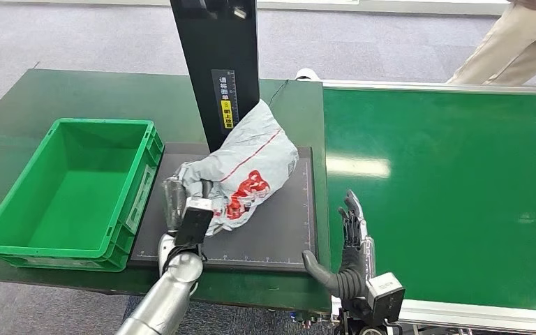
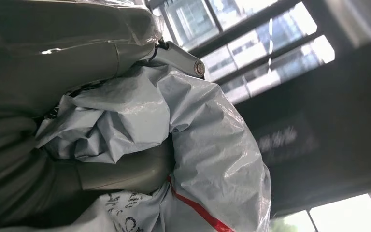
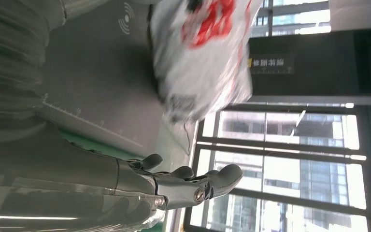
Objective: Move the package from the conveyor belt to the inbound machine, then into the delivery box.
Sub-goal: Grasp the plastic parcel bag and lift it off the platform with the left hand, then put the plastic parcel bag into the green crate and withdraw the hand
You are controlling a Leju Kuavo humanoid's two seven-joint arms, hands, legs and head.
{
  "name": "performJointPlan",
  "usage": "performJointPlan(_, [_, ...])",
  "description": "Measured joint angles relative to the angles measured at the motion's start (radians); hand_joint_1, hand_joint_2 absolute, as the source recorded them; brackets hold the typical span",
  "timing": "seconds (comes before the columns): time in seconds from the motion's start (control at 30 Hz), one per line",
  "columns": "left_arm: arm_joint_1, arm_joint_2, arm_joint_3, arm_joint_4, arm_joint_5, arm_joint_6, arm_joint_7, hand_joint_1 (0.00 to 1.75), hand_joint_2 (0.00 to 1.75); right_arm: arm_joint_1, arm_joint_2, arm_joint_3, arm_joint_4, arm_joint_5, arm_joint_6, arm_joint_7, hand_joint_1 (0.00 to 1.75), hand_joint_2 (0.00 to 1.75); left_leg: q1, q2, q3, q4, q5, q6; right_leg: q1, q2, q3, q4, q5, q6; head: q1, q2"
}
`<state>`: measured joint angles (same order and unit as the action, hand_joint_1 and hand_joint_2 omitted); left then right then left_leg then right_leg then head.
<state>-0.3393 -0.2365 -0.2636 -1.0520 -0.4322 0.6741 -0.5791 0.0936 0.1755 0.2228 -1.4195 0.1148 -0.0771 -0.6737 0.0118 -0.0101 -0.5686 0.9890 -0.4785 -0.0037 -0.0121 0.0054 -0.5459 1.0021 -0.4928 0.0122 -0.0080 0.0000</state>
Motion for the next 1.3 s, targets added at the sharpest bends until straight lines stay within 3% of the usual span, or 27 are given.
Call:
performJointPlan(0.07, [0.003, 0.001, 0.001, -0.008, 0.001, 0.000, 0.000, 1.75, 1.75, 0.001, 0.000, 0.000, -0.001, 0.000, 0.000, 0.000, 0.00, 1.75, 0.000, 0.000, 0.000, 0.000, 0.000, 0.000, 0.000, 0.000, 0.000, 0.000, 0.000, 0.000, 0.000, 0.000])
performJointPlan(0.2, [0.273, 0.059, 0.114, -0.408, 0.014, 0.007, -0.006, 1.75, 1.75, 0.053, 0.013, -0.035, -0.064, 0.020, -0.004, 0.012, 0.00, 1.75, 0.000, 0.000, -0.001, 0.000, 0.000, 0.000, 0.000, 0.000, 0.000, 0.000, -0.001, 0.000, 0.000, 0.000])
performJointPlan(0.3, [0.316, 0.081, 0.201, -0.468, 0.043, 0.001, -0.016, 1.75, 1.75, 0.055, 0.020, -0.046, -0.069, 0.023, 0.006, 0.013, 0.00, 1.75, 0.000, 0.000, 0.000, 0.000, 0.000, 0.000, 0.000, 0.000, 0.000, 0.000, -0.001, 0.000, 0.000, 0.000])
performJointPlan(0.43, [0.316, 0.121, 0.322, -0.466, 0.074, -0.023, -0.013, 1.75, 1.75, 0.055, 0.023, -0.053, -0.069, 0.023, 0.014, 0.013, 0.00, 1.75, 0.001, 0.000, 0.001, 0.000, 0.000, 0.000, 0.001, 0.000, 0.001, 0.000, -0.001, 0.000, 0.000, 0.000])
performJointPlan(0.63, [0.200, 0.190, 0.451, -0.275, 0.037, -0.084, 0.038, 1.75, 1.75, 0.044, 0.030, -0.059, -0.069, 0.023, 0.028, 0.013, 0.00, 1.75, 0.001, -0.001, 0.001, 0.000, 0.001, -0.001, 0.001, -0.001, 0.001, 0.000, 0.000, 0.000, 0.000, 0.000])
performJointPlan(1.03, [-0.209, 0.317, 0.544, 0.319, -0.168, -0.067, 0.162, 1.71, 1.75, 0.004, 0.044, -0.060, -0.056, 0.021, 0.050, 0.016, 0.00, 1.75, 0.003, -0.002, 0.003, 0.000, 0.003, -0.003, 0.003, -0.002, 0.003, 0.001, 0.001, -0.002, 0.000, 0.000])
performJointPlan(1.17, [-0.286, 0.357, 0.562, 0.429, -0.197, -0.066, 0.187, 0.49, 1.75, -0.012, 0.047, -0.062, -0.046, 0.019, 0.062, 0.020, 0.00, 1.75, 0.004, -0.001, 0.003, 0.000, 0.004, -0.003, 0.004, -0.001, 0.003, 0.001, 0.002, -0.003, 0.000, 0.000])
performJointPlan(1.27, [-0.305, 0.377, 0.585, 0.463, -0.186, -0.076, 0.168, 1.18, 1.75, -0.021, 0.048, -0.064, -0.038, 0.020, 0.071, 0.020, 0.00, 1.75, 0.004, -0.001, 0.003, 0.000, 0.004, -0.003, 0.004, -0.001, 0.003, 0.001, 0.002, -0.003, 0.000, 0.000])
performJointPlan(1.3, [-0.307, 0.382, 0.594, 0.469, -0.180, -0.080, 0.158, 1.05, 1.75, -0.023, 0.048, -0.065, -0.036, 0.020, 0.073, 0.020, 0.00, 1.75, 0.004, 0.000, 0.003, 0.000, 0.004, -0.003, 0.004, 0.000, 0.002, 0.001, 0.002, -0.003, 0.000, 0.000])
